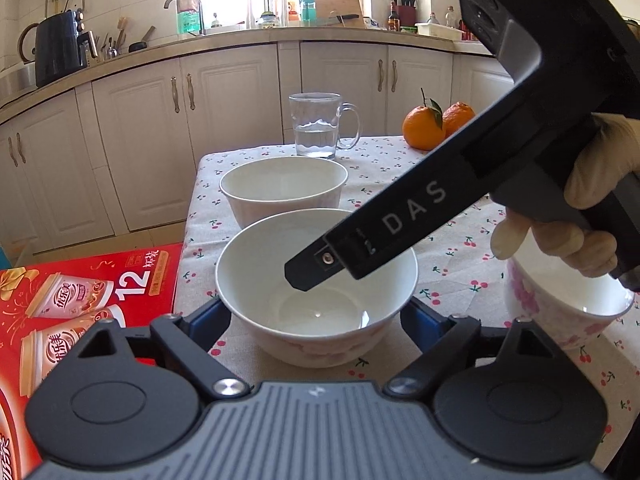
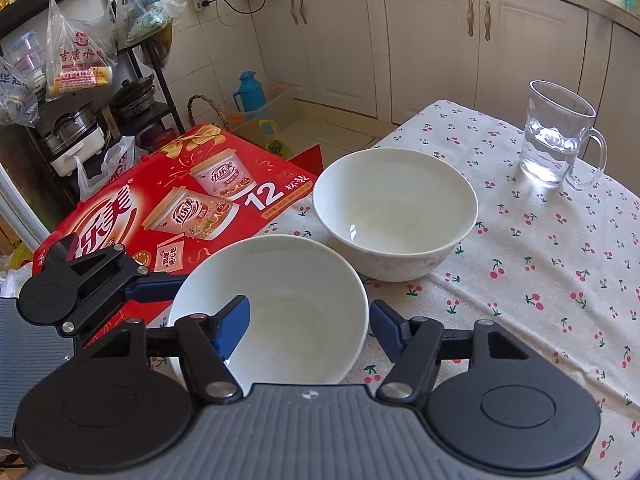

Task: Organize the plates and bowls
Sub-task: 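Move the right gripper to the rim of another white bowl, then close the right gripper on that bowl's rim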

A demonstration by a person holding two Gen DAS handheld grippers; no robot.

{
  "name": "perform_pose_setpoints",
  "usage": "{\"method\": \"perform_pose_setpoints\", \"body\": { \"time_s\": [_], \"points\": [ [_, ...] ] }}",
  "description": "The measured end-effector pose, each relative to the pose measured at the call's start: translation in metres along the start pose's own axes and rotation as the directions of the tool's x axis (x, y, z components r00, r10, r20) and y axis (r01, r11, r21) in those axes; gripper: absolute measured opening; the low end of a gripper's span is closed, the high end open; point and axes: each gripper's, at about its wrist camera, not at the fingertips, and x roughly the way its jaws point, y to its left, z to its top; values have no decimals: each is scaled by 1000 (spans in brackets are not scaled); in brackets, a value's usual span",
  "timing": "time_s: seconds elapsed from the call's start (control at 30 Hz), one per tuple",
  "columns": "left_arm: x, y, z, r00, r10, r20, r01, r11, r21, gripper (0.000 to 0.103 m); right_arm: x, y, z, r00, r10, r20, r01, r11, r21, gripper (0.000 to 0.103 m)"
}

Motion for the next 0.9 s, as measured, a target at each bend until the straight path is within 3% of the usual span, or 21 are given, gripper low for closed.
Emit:
{"method": "perform_pose_setpoints", "body": {
  "time_s": [0.13,0.9],
  "points": [
    [0,-1,0,1000,0,0,0,1000,5,91,1,-2,0,1000,19,3,-19,1000,16,65],
    [-23,-11,4,1000,-12,-26,12,1000,21,91,-25,11,-12,999,26,20,-26,1000,-5,66]
  ]
}}
